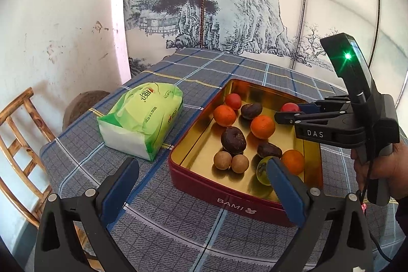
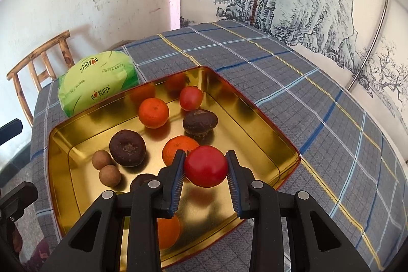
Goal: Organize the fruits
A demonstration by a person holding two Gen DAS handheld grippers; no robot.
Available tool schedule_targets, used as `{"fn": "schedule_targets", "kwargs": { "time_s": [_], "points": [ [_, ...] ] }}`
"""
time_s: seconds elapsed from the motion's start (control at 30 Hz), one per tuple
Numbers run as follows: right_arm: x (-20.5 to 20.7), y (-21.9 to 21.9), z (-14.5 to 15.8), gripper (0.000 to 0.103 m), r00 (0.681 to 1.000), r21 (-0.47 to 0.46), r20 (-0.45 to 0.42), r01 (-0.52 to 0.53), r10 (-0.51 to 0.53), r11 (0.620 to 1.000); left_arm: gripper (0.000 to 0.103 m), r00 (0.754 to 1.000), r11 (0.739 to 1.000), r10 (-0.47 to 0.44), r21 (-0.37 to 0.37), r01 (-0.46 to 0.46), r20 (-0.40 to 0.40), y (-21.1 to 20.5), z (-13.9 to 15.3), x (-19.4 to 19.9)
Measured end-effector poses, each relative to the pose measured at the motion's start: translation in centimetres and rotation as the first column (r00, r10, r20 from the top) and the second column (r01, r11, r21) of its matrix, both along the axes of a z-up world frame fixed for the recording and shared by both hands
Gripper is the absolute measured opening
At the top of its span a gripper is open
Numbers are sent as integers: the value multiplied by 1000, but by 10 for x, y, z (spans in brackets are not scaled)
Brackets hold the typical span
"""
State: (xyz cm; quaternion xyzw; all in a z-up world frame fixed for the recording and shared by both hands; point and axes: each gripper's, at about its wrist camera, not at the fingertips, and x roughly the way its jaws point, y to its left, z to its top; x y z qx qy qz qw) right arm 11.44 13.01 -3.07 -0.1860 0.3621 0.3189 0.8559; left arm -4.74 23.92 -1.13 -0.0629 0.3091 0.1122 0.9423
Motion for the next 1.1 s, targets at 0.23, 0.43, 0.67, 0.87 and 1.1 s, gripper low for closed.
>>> {"fn": "schedule_targets", "kwargs": {
  "time_s": [0.23,0.43,0.67,0.87,1.1],
  "points": [
    [-2,7,-2,33,999,-42,38,-7,9,999,99,1000,1000,11,-9,-11,-2,2,-5,3],
    [-5,12,-6,33,998,-70,67,-10,14,997,99,1000,1000,23,-13,-23,3,5,-8,3],
    [-8,16,-4,34,993,-97,113,-6,17,995,99,1000,1000,23,-16,-23,5,6,-11,5],
    [-11,18,-2,34,989,-110,147,2,14,994,99,1000,1000,25,-17,-24,15,6,-12,5],
    [-26,20,9,37,974,-127,227,20,9,992,99,997,998,50,-30,-48,62,10,-10,0]
  ]
}}
